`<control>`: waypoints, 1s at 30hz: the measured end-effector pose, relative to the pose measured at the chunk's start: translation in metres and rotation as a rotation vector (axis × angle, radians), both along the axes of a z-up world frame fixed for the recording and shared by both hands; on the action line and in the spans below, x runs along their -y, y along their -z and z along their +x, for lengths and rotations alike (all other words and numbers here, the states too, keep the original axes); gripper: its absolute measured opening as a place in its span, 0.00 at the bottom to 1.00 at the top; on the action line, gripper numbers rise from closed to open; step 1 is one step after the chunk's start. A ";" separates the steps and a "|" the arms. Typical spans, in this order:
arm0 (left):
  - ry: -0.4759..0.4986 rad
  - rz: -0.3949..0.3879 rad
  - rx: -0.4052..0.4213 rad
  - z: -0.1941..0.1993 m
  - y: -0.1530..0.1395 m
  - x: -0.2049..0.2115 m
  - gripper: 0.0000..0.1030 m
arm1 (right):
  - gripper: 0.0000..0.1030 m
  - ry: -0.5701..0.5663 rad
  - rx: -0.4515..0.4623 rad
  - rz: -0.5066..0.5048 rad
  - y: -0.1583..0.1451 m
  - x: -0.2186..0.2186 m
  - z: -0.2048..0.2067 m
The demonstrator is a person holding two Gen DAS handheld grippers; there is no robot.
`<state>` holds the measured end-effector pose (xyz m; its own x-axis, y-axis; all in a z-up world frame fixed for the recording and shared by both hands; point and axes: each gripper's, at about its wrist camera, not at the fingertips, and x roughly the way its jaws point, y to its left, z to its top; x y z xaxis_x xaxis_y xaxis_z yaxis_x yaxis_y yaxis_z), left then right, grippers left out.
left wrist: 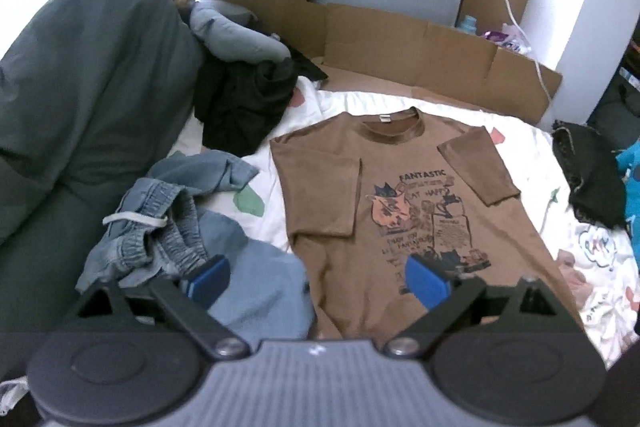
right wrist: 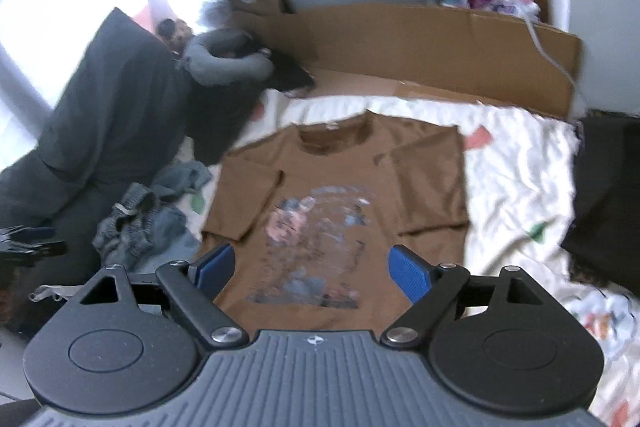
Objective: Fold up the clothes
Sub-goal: 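Open both tools and lift them back above the brown T-shirt, then lower both tools to the T-shirt hem and pinch it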
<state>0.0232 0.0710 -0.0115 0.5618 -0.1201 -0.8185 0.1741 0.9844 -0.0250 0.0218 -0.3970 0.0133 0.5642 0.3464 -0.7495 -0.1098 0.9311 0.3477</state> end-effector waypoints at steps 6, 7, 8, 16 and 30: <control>-0.016 -0.005 -0.037 -0.013 0.008 -0.002 0.94 | 0.86 -0.021 -0.059 0.031 0.000 0.014 -0.023; -0.019 -0.008 -0.049 -0.014 0.011 -0.002 0.93 | 0.86 -0.038 -0.069 0.027 0.003 0.014 -0.028; -0.022 -0.010 -0.061 -0.015 0.013 -0.003 0.93 | 0.86 -0.056 -0.078 0.023 0.005 0.014 -0.032; 0.001 -0.008 -0.129 -0.031 0.036 0.000 0.93 | 0.86 -0.139 -0.167 -0.033 0.034 0.016 -0.058; 0.094 -0.024 -0.350 -0.008 0.136 0.024 0.71 | 0.85 -0.113 -0.338 -0.062 0.117 0.049 -0.058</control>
